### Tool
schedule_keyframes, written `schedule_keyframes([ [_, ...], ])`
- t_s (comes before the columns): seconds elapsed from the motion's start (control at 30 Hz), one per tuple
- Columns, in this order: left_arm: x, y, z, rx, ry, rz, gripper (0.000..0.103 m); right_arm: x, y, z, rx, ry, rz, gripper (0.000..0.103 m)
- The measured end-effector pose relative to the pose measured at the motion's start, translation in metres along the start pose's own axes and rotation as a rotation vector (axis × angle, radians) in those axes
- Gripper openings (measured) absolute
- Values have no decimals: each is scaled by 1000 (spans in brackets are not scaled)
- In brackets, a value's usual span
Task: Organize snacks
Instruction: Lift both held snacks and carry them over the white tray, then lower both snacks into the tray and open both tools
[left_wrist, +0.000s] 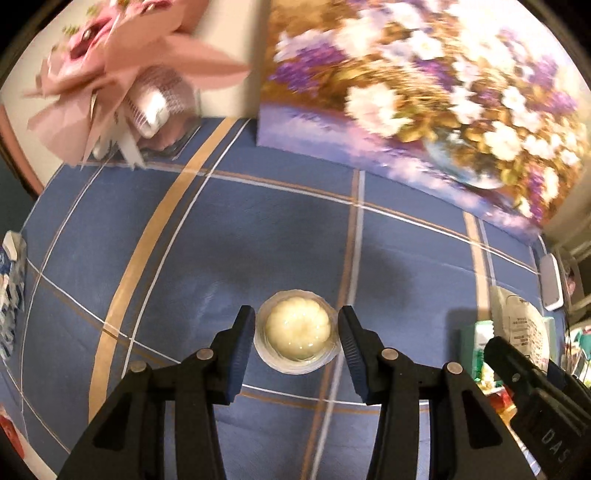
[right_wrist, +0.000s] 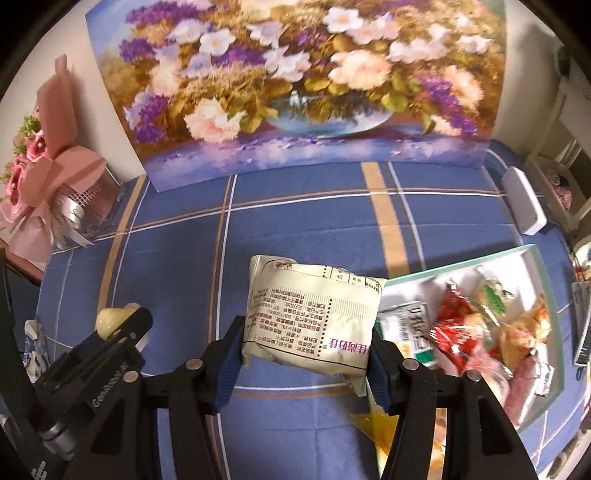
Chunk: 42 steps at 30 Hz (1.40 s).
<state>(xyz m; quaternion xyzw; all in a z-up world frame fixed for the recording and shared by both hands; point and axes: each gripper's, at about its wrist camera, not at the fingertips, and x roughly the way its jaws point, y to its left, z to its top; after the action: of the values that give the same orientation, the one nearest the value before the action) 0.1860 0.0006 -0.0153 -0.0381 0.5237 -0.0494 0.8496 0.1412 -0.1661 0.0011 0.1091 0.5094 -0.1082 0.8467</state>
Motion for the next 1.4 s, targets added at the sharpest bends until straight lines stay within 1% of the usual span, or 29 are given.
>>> schedule_keyframes([
  [0.23,-26,-35,-3,70,-53,-28,48,-18,-28,-8,37,-17,5,62],
  [0.33,-36,-58,-7,107,-72,-68,48,-22,-54,-10,74,-14,12,62],
  [0.4,-39,-76,-11,138,-78,-103,48,-21,-77,-10,116,-10,-13,62],
  [0.47,-41,-99,-16,183,-82,-140,48,-21,-103,-11,162,-8,-58,62],
  [0.6,-36,-151,-32,288,-59,-207,48,-21,-158,-14,262,1,-103,62],
  [0.7,-24,-181,-45,352,-28,-222,48,-18,-191,-16,315,11,-123,62],
  [0.87,0,-207,-56,382,28,-243,48,-6,-225,-19,365,27,-116,62],
  [0.97,11,-215,-60,389,49,-240,48,4,-236,-18,376,46,-119,62],
  [1.07,21,-219,-64,381,82,-263,48,16,-242,-17,380,70,-104,62],
  [1.27,30,-229,-69,401,110,-277,48,33,-241,-19,370,113,-115,62],
  [1.4,32,-232,-70,405,126,-286,48,37,-238,-18,355,123,-128,64],
])
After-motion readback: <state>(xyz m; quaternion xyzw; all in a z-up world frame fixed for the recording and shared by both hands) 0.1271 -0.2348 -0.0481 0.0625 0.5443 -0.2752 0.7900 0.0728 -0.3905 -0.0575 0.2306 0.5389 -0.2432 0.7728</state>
